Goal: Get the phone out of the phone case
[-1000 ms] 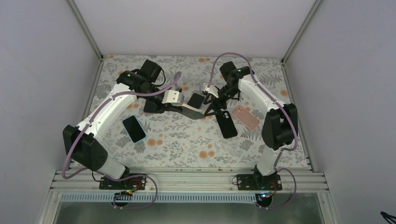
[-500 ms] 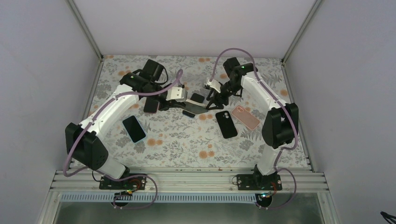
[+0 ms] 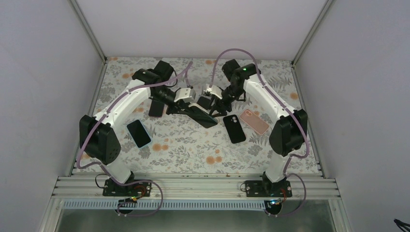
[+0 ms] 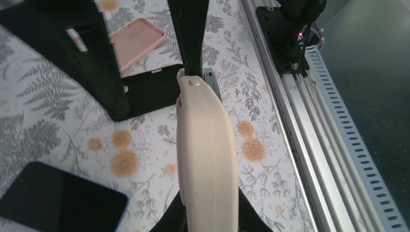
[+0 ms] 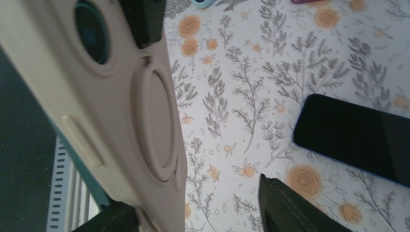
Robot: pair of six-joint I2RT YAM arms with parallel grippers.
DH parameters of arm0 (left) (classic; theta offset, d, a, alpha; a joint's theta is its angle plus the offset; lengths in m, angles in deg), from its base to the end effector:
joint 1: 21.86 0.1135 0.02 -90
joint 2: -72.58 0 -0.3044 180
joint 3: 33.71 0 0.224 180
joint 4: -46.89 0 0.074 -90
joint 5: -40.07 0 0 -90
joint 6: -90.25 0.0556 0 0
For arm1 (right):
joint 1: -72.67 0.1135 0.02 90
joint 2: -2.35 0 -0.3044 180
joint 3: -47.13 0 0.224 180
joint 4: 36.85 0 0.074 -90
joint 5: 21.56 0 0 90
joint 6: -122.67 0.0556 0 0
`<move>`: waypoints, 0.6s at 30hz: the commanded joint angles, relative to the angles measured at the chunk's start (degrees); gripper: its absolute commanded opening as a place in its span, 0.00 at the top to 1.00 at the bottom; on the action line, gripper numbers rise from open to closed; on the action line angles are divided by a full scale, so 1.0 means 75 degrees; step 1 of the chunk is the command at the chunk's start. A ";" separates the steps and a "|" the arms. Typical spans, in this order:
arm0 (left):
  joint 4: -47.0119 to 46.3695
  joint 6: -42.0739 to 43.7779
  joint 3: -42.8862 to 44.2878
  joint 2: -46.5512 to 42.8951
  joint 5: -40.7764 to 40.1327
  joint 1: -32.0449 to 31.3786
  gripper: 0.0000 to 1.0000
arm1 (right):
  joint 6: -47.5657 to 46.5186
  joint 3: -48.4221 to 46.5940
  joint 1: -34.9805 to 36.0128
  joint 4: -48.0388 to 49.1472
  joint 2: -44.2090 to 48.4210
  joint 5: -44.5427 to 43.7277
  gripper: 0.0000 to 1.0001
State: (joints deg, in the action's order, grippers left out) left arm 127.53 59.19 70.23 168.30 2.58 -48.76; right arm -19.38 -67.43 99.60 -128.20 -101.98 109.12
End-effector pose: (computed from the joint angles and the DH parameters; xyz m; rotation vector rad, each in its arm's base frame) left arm 0.2517 -0.1772 0.3456 1.7759 1.6398 -1.0398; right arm 0.2811 0.1835 0.3334 -1.7714 2.0278 0.9284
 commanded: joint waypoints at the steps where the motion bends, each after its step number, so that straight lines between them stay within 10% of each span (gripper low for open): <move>1: -0.0748 -0.0333 0.0373 -0.0172 0.1836 -0.0040 0.98 | -0.0026 -0.0177 0.0769 0.1163 -0.0241 0.2299 0.50; 7: -0.3048 -0.1881 0.0007 -0.0548 0.0979 0.0433 0.97 | -0.0131 0.0092 0.0689 0.0961 -0.0289 0.2856 0.96; 12: -0.4330 -0.2433 -0.0440 -0.1076 -0.1084 0.0375 0.82 | 0.0834 0.0191 0.0025 0.1551 -0.0064 0.2616 0.96; 14: -0.4811 -0.2572 -0.0706 -0.1455 -0.2009 0.0375 0.52 | 0.1375 0.0290 -0.0410 0.1960 0.0068 0.2468 0.96; 18: -0.5556 -0.3104 -0.1018 -0.1827 -0.3483 0.0386 0.35 | 0.3239 0.0769 -0.1411 0.3643 0.0573 0.1855 0.96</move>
State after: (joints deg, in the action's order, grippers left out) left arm 99.44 40.96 64.09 157.97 -11.78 -45.83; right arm -9.92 -64.09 95.17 -113.90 -102.62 120.18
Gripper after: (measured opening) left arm 0.600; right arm 0.065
